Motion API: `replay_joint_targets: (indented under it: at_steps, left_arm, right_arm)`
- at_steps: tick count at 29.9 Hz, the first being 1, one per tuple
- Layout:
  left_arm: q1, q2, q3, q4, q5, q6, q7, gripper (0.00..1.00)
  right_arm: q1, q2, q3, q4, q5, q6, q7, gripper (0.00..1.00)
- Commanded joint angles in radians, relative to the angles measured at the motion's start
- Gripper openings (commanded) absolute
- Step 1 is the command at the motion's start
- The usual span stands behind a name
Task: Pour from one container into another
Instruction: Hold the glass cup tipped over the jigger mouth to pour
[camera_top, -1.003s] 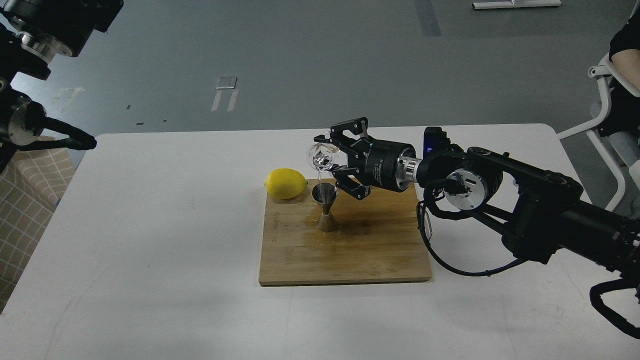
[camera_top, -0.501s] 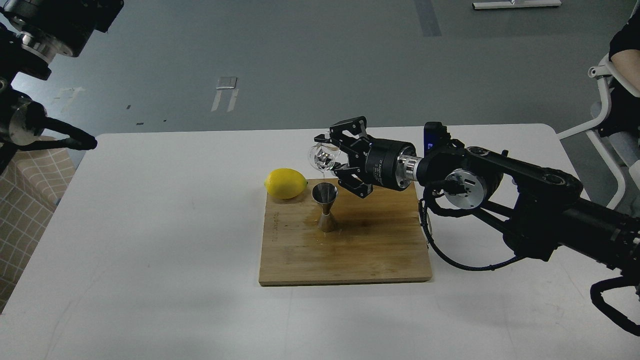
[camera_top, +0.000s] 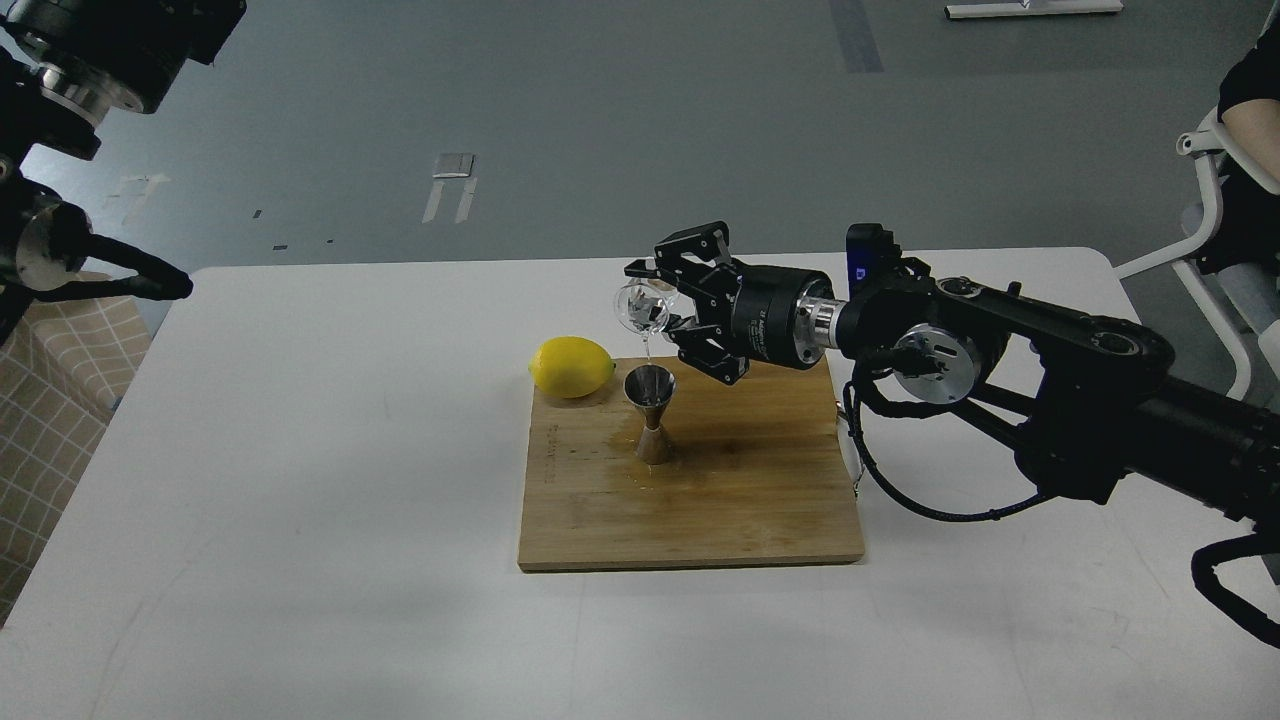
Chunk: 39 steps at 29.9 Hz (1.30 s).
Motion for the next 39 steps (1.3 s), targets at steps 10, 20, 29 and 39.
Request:
replay_joint_targets:
  at_steps: [10,20,29,39]
  left_arm:
    - [0.0,0.0,0.0,0.0,0.0,0.0,0.0,0.97]
    - [-0.001,0.003,0.0,0.0,0.0,0.0,0.002,0.97]
    - [-0.001,0.003,0.0,0.0,0.0,0.0,0.002,0.97]
    - [-0.003,0.004,0.0,0.0,0.0,0.0,0.0,0.97]
  right_arm:
    - [0.029,-0.015,-0.039,0.007,-0.039,0.011,0.002,0.41]
    - [0.034,-0.015,-0.039,0.009,-0.041,0.029,0.002,0.41]
    - [0.05,-0.015,-0.044,0.009,-0.044,0.043,0.002,0.41]
    - [0.08,-0.015,-0.071,0.01,-0.076,0.043,0.003,0.42]
